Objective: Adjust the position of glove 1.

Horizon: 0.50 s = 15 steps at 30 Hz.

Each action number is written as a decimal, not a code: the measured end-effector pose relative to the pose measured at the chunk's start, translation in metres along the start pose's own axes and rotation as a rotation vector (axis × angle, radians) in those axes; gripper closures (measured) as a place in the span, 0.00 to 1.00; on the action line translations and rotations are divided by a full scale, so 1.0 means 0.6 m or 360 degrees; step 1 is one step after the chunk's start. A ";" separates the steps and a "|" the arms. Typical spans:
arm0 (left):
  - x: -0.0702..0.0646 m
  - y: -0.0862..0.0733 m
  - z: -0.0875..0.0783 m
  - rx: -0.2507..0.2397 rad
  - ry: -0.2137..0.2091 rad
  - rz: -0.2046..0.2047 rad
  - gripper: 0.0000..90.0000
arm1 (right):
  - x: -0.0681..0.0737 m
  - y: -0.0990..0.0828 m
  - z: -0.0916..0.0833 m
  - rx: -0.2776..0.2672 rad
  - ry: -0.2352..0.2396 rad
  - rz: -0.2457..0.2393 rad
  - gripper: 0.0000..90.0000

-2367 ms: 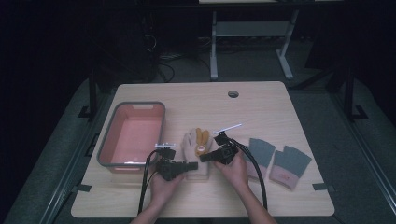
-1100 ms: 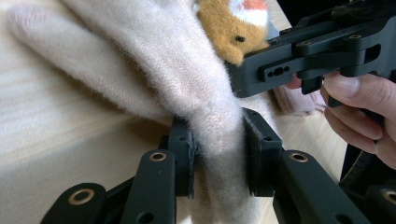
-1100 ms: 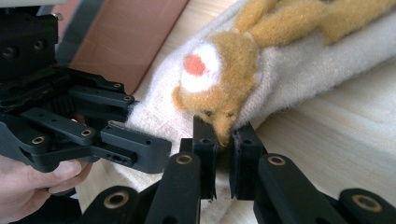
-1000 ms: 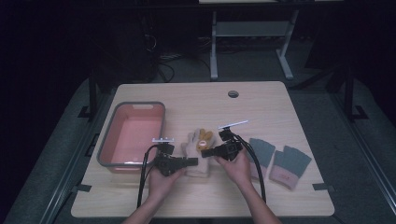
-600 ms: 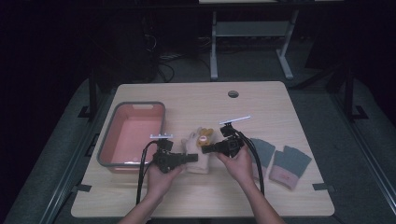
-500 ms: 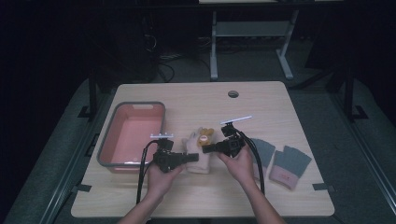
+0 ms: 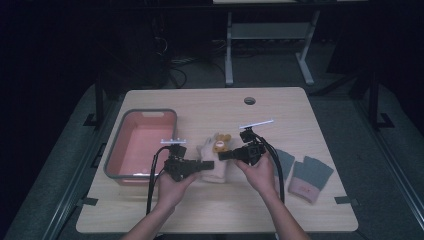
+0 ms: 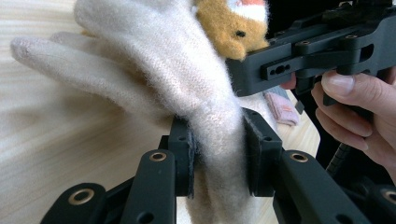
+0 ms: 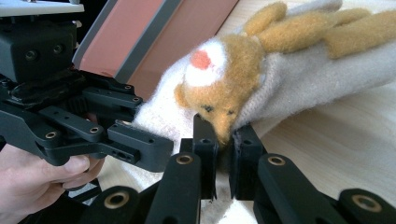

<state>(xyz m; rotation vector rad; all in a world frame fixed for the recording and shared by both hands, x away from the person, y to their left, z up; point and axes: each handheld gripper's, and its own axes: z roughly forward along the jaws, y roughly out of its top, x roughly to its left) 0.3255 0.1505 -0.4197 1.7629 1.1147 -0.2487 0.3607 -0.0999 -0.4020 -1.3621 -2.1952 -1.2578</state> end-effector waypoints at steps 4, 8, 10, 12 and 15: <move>-0.002 0.007 -0.003 -0.0003 -0.0017 0.0008 0.76 | 0.000 0.004 -0.005 -0.0009 0.0016 0.0013 0.92; -0.002 0.011 -0.006 -0.0014 -0.0033 0.0000 0.76 | 0.006 0.009 -0.010 -0.0017 0.0011 0.0001 0.92; -0.002 0.012 -0.007 -0.0016 -0.0045 -0.0009 0.76 | 0.009 0.012 -0.012 -0.0013 0.0008 -0.0005 0.92; -0.002 0.013 -0.008 -0.0017 -0.0041 -0.0001 0.76 | 0.011 0.014 -0.013 -0.0010 0.0006 -0.0013 0.92; -0.003 0.016 -0.011 -0.0018 -0.0039 -0.0001 0.76 | 0.013 0.017 -0.013 -0.0013 0.0008 -0.0018 0.92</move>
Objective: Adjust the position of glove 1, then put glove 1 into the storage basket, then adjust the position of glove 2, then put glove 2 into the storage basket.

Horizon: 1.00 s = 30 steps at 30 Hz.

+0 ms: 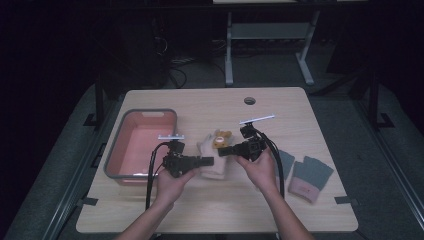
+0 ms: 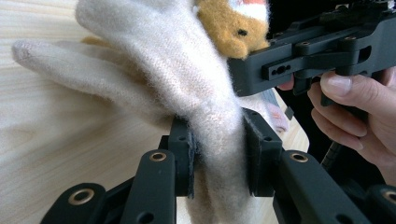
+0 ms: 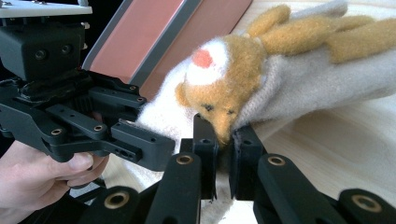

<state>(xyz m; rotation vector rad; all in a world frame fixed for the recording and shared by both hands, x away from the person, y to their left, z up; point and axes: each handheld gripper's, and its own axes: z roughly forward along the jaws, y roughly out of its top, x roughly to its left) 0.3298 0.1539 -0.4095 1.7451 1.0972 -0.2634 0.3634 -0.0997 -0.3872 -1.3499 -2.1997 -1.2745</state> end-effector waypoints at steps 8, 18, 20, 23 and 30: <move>-0.001 0.005 -0.005 0.0000 -0.0007 0.0004 0.76 | 0.002 0.005 -0.001 0.0001 0.0023 0.0007 0.92; -0.002 0.013 -0.017 -0.0022 -0.0007 0.0012 0.76 | 0.020 0.022 -0.002 0.0008 0.0012 -0.0033 0.92; -0.001 0.014 -0.019 -0.0029 -0.0015 0.0013 0.76 | 0.023 0.024 -0.003 0.0006 0.0011 -0.0047 0.92; -0.001 0.015 -0.022 -0.0033 -0.0018 0.0002 0.76 | 0.025 0.027 -0.002 0.0013 0.0012 -0.0049 0.92; 0.000 0.021 -0.033 -0.0043 -0.0020 -0.0006 0.76 | 0.030 0.036 0.001 0.0002 0.0043 -0.0038 0.92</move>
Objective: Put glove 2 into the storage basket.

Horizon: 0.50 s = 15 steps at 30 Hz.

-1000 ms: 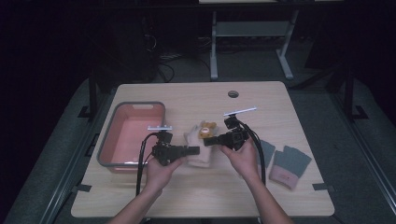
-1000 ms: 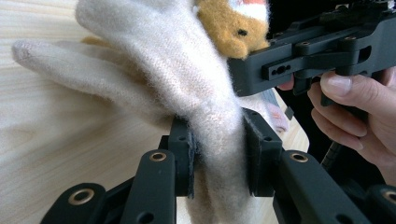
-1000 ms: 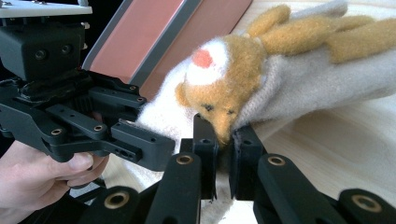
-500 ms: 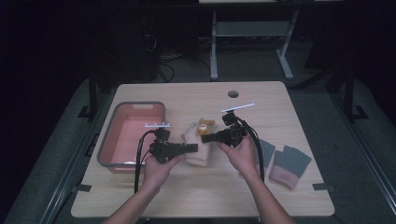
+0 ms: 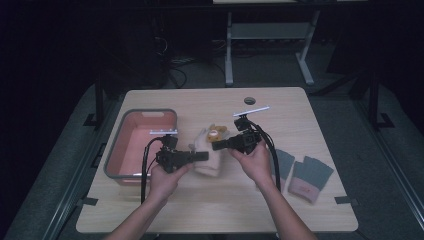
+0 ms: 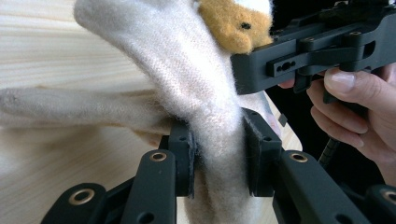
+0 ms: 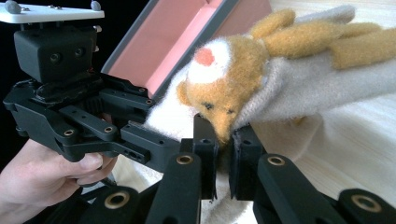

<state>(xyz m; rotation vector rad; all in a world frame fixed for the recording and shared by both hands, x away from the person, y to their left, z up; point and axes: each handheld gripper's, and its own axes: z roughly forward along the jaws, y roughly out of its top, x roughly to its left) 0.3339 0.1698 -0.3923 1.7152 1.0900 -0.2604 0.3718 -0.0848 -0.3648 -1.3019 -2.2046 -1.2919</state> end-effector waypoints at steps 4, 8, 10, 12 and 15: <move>0.002 0.006 -0.007 -0.0009 -0.0004 0.0000 0.76 | 0.004 0.008 0.001 0.0002 0.0007 -0.0001 0.92; 0.004 0.012 -0.014 -0.0021 -0.0004 -0.0002 0.76 | 0.010 0.017 0.003 0.0000 0.0011 -0.0018 0.92; 0.005 0.014 -0.018 -0.0026 -0.0010 0.0001 0.76 | 0.011 0.020 0.005 -0.0002 0.0015 -0.0022 0.92; 0.006 0.017 -0.021 -0.0032 -0.0012 -0.0002 0.76 | 0.014 0.025 0.005 -0.0001 0.0020 -0.0016 0.92; 0.005 0.022 -0.027 -0.0046 -0.0010 0.0009 0.76 | 0.020 0.031 0.006 -0.0012 0.0026 -0.0027 0.92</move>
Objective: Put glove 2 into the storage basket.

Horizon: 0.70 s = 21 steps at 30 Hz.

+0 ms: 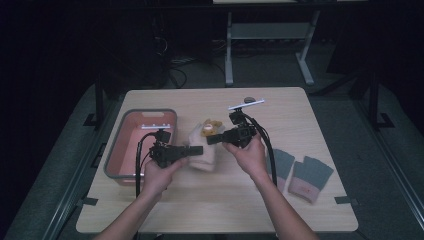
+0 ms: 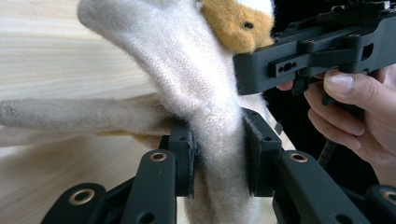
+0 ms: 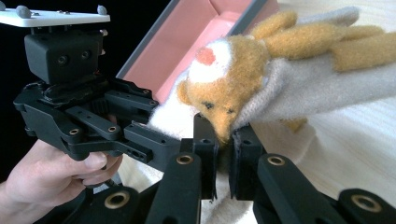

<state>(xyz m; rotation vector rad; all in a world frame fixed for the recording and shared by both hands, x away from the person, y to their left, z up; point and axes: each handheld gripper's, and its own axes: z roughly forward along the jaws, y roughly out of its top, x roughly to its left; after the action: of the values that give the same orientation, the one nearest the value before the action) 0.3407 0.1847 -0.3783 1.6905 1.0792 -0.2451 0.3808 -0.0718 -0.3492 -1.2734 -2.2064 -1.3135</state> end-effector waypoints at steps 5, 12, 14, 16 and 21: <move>-0.001 0.008 -0.010 -0.0009 0.0002 0.0003 0.76 | 0.006 0.010 0.001 -0.0004 0.0006 -0.0014 0.92; 0.001 0.016 -0.026 -0.0028 0.0003 0.0003 0.76 | 0.022 0.025 0.005 0.0003 0.0000 -0.0033 0.92; 0.001 0.019 -0.032 -0.0029 0.0006 0.0005 0.76 | 0.026 0.029 0.007 0.0004 -0.0001 -0.0040 0.92; 0.002 0.022 -0.037 -0.0034 0.0009 0.0013 0.76 | 0.031 0.034 0.009 0.0005 -0.0007 -0.0053 0.92; 0.003 0.031 -0.051 -0.0049 0.0021 0.0023 0.76 | 0.041 0.047 0.014 -0.0002 -0.0001 -0.0067 0.92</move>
<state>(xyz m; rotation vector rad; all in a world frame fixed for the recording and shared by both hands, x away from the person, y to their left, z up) 0.3454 0.2109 -0.3545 1.6739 1.0753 -0.2072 0.3906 -0.0457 -0.3228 -1.2342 -2.2447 -1.3306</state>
